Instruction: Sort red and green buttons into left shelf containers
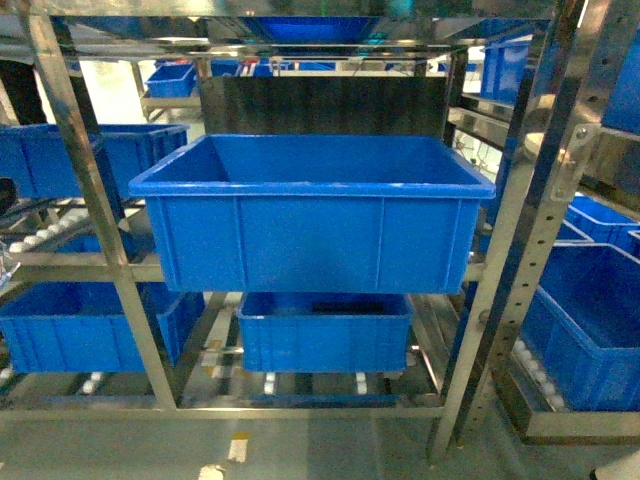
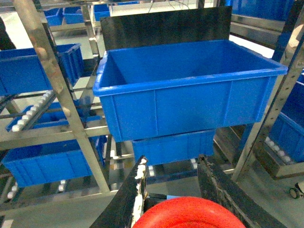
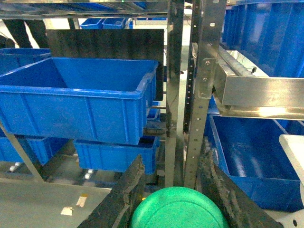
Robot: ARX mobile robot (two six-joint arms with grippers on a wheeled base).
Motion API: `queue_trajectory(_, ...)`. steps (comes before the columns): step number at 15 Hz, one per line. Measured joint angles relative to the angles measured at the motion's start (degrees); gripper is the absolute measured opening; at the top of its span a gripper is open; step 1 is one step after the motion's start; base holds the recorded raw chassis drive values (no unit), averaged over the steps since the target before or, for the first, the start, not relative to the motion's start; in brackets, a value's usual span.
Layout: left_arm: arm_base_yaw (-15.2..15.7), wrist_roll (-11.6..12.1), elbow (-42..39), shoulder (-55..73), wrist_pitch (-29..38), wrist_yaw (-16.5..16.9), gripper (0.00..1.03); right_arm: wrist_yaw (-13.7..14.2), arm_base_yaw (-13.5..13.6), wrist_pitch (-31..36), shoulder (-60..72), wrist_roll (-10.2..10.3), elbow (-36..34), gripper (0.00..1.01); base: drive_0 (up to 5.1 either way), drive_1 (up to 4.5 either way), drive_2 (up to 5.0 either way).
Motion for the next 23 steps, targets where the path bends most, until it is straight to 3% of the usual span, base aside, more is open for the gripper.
queue_trajectory(13, 0.04, 0.0, 0.0, 0.13, 0.07, 0.04, 0.28, 0.02, 0.0, 0.02, -0.02, 0.0, 0.0, 0.31, 0.1, 3.55, -3.4)
queue_trajectory(18, 0.09, 0.0, 0.0, 0.09, 0.02, 0.04, 0.28, 0.04, 0.0, 0.04, 0.04, -0.02, 0.04, 0.31, 0.0, 0.0, 0.0)
queue_trajectory(23, 0.15, 0.0, 0.0, 0.13, -0.04, -0.24, 0.28, 0.11, -0.28, 0.13, 0.0, 0.0, 0.04, 0.31, -2.3, 3.32, -0.8)
